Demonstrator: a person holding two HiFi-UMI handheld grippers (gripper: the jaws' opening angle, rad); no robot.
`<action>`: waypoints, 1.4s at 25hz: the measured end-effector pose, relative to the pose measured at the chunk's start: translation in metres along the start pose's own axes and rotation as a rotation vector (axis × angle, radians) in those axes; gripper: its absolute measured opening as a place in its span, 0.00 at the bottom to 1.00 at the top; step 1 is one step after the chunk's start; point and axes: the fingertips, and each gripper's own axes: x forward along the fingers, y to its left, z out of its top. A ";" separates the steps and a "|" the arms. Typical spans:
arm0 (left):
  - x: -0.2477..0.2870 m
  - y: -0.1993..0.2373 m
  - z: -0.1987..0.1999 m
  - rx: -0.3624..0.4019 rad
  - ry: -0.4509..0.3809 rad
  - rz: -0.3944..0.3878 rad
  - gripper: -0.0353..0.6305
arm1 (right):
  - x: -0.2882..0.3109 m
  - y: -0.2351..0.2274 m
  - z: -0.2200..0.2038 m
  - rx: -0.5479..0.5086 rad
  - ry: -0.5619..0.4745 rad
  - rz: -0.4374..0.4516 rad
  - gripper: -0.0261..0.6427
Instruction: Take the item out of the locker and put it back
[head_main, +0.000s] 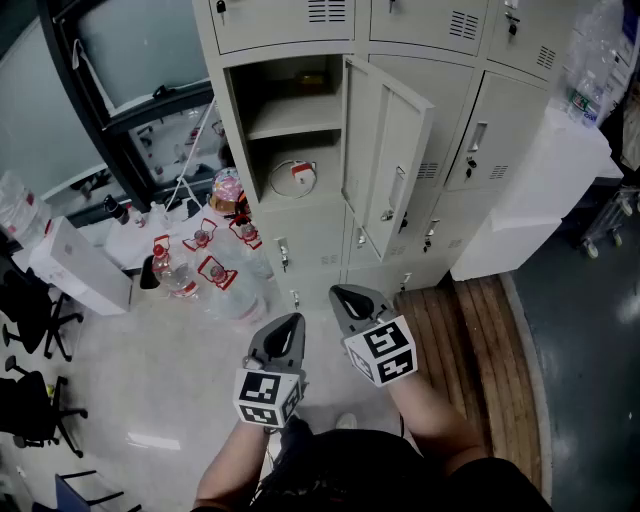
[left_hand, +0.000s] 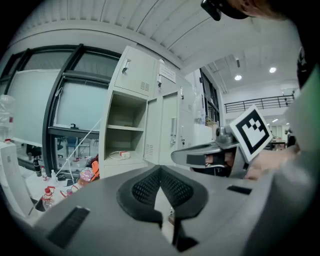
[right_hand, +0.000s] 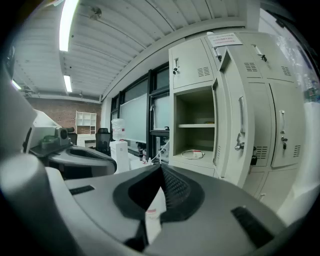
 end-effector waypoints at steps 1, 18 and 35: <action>0.000 0.000 0.000 0.000 0.001 0.000 0.06 | 0.000 0.000 0.000 0.001 0.001 0.000 0.04; 0.008 0.036 0.008 -0.008 0.002 -0.029 0.06 | 0.036 0.003 0.014 0.020 0.005 -0.020 0.04; 0.044 0.142 0.034 0.001 -0.021 -0.119 0.06 | 0.133 -0.001 0.058 0.028 0.001 -0.123 0.04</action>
